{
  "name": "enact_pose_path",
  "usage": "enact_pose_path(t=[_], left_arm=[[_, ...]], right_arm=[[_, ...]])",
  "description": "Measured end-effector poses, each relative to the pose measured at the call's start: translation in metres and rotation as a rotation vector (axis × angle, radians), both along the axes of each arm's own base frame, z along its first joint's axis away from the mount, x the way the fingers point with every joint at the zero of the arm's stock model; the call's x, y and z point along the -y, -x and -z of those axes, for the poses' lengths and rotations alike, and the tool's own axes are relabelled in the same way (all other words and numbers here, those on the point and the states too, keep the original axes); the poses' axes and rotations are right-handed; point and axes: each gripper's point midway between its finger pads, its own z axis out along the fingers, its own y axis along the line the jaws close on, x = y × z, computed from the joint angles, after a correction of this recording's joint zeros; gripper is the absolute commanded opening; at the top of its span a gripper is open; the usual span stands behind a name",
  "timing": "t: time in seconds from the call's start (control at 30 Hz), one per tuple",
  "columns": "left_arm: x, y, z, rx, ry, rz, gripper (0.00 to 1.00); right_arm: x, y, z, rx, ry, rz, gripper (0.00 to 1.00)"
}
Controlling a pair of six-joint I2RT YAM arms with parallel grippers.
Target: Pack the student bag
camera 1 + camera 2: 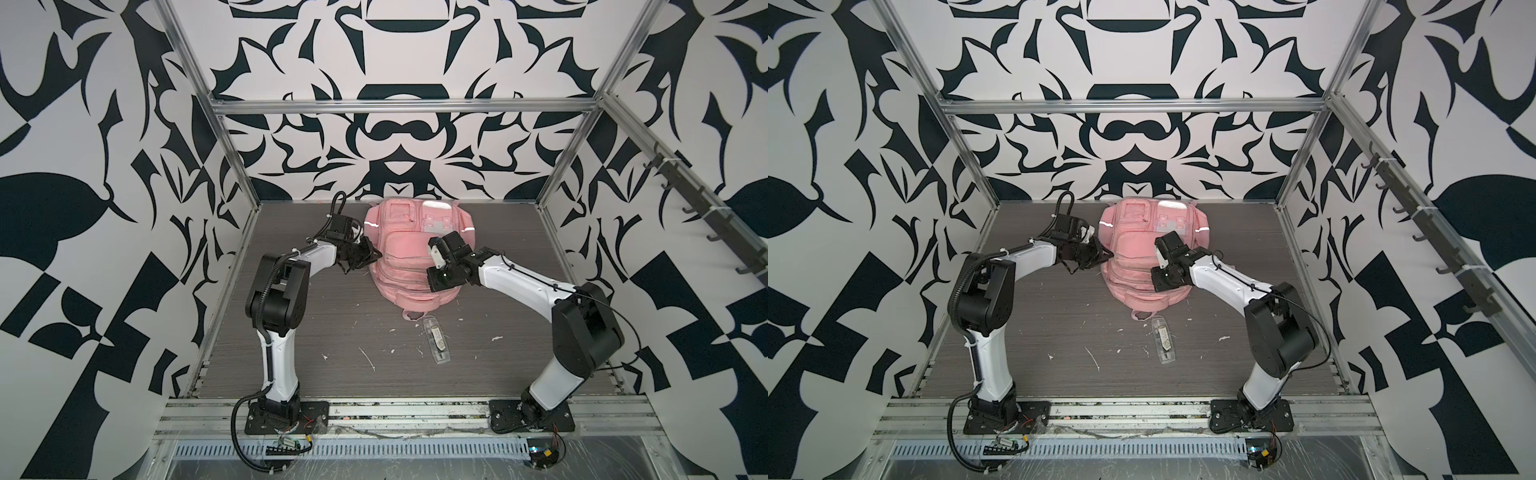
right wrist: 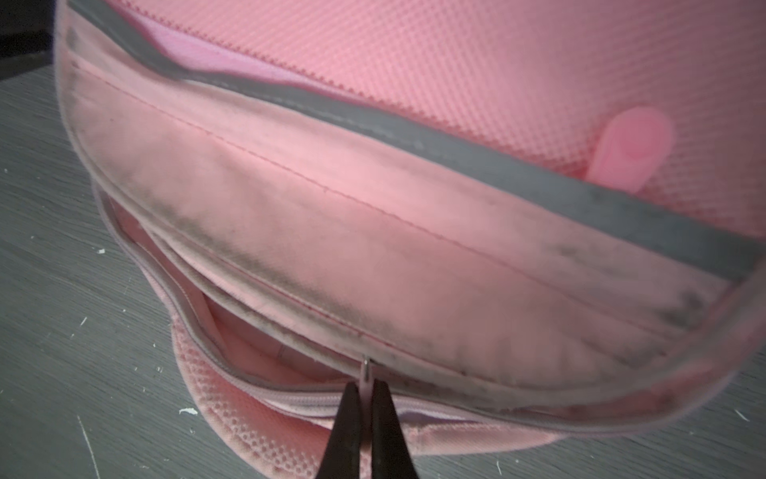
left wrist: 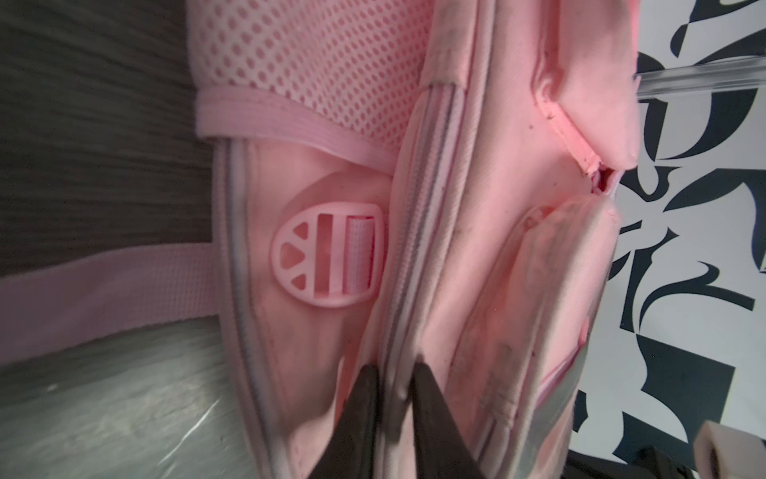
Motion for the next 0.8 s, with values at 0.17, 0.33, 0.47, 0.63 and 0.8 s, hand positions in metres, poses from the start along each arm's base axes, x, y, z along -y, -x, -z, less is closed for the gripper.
enact_pose_path(t=[0.17,0.33,0.47,0.63,0.8], left_arm=[[0.001,0.000,-0.001,0.002,0.005,0.002,0.00],[0.001,0.000,-0.001,0.003,0.009,-0.001,0.00],[-0.001,0.001,-0.003,0.014,0.007,-0.009,0.00],[-0.017,0.006,-0.007,0.035,-0.007,-0.057,0.00],[-0.046,0.019,-0.007,0.042,-0.014,-0.133,0.00]], right_arm=[[-0.026,-0.002,-0.003,0.006,0.000,-0.048,0.00],[-0.067,-0.012,-0.009,0.023,-0.015,-0.107,0.00],[-0.103,-0.020,-0.010,0.030,-0.023,-0.153,0.00],[-0.128,-0.025,-0.009,0.017,-0.039,-0.186,0.00],[-0.143,-0.018,-0.009,-0.016,-0.067,-0.223,0.00]])
